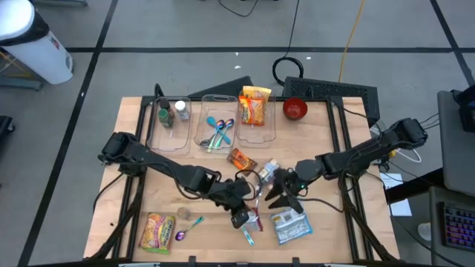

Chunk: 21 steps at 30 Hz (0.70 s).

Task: Pick & Place Food Item
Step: Put the red noodle pack into the right transparent bin

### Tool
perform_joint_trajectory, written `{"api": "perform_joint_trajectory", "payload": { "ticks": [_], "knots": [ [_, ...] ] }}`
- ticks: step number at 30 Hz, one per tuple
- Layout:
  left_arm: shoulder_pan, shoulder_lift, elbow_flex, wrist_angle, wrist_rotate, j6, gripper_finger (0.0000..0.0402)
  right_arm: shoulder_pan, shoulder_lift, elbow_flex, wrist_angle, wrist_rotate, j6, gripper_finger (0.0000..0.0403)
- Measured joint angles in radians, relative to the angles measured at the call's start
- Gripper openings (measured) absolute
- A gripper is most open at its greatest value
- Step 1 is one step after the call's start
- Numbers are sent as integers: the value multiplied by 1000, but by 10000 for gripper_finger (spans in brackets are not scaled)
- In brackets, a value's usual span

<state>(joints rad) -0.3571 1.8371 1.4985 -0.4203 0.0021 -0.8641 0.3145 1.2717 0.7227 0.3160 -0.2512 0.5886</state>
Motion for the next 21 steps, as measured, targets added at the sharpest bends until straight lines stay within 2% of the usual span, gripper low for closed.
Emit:
{"api": "perform_joint_trajectory", "payload": {
  "ticks": [5, 21],
  "knots": [
    [5, 0, 13, -3, -70, 6, 1, 0, -62, 0, 1, 92, -28, 169],
    [42, -3, 16, 106, -251, 44, 0, 1, -91, 0, -110, 184, -22, 169]
  ]
}}
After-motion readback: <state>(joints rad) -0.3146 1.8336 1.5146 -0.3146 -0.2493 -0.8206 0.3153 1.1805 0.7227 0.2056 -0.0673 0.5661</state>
